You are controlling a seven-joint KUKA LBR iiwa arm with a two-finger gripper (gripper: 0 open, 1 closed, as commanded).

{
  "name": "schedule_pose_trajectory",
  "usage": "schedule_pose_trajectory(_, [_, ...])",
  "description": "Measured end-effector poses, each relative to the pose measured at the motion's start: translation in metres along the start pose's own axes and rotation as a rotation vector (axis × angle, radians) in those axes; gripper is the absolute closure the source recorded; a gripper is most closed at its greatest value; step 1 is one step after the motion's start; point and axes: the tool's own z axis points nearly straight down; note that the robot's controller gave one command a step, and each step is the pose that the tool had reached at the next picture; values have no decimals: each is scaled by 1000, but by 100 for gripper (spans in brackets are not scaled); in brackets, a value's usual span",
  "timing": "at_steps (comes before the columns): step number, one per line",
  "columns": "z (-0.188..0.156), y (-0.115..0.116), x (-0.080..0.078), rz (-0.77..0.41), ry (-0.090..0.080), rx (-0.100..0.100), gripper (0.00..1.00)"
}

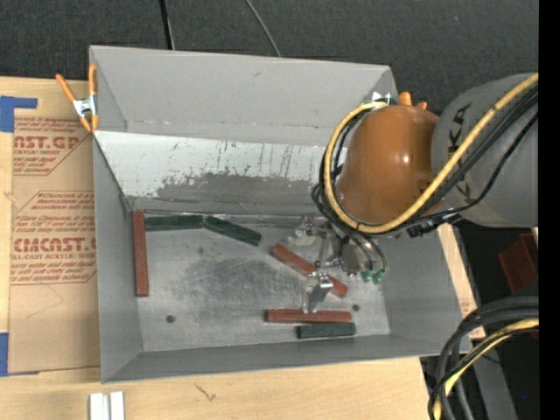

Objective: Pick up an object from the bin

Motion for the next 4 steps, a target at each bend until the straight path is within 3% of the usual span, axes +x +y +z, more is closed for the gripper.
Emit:
schedule_pose_trajectory(1, [62, 1, 12, 46, 8, -1, 0])
schedule_pose_trajectory(2, [105, 5, 14, -91, 8, -1, 100])
schedule_pose_trajectory(3, [105, 5, 14, -91, 8, -1, 100])
schedule_pose_trajectory(4, [-44, 10, 3, -109, 5, -1, 100])
